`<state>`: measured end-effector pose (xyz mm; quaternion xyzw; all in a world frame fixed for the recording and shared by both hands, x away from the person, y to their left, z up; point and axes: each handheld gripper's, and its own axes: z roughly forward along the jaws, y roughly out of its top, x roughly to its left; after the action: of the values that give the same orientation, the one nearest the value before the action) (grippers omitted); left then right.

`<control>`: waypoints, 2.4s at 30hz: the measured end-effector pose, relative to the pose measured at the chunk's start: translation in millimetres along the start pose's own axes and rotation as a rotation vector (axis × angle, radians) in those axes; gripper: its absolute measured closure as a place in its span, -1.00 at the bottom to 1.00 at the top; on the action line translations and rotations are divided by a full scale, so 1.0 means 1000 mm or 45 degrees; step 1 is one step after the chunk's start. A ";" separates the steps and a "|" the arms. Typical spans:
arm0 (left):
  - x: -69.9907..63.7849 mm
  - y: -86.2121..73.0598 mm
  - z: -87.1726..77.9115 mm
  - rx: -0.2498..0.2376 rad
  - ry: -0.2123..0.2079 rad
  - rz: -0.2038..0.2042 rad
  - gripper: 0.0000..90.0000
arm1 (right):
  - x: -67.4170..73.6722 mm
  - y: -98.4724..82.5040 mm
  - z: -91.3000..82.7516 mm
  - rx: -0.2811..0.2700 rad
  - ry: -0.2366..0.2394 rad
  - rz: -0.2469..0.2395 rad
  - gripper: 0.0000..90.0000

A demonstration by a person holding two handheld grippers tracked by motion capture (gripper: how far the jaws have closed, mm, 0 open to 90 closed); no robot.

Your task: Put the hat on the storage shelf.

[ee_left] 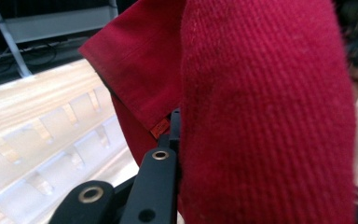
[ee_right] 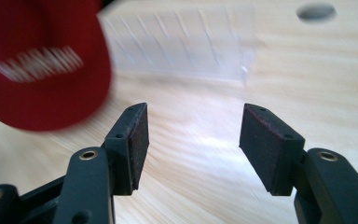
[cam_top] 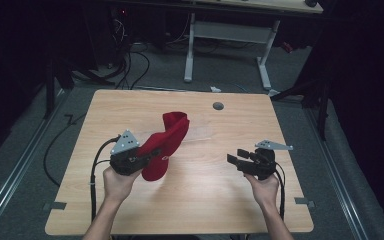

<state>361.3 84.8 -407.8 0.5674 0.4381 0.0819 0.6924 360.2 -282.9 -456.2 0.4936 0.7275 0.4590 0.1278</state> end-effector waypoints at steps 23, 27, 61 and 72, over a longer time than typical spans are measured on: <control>0.017 0.066 -0.002 -0.223 0.106 -0.061 0.78 | -0.023 -0.052 0.050 0.173 -0.387 -0.155 -0.19; 0.023 0.080 0.001 -0.256 0.114 -0.078 0.78 | -0.024 -0.051 0.051 0.171 -0.393 -0.150 -0.19; 0.083 0.084 0.044 -0.294 0.364 0.028 0.78 | -0.023 -0.051 0.052 0.172 -0.399 -0.152 -0.21; 0.088 0.079 0.050 -0.323 0.372 0.017 0.78 | -0.023 -0.051 0.052 0.172 -0.397 -0.151 -0.22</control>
<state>479.7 130.0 -386.2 0.4606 0.5161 0.2226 0.6870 373.8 -278.9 -531.1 0.5224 0.7560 0.3185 0.2325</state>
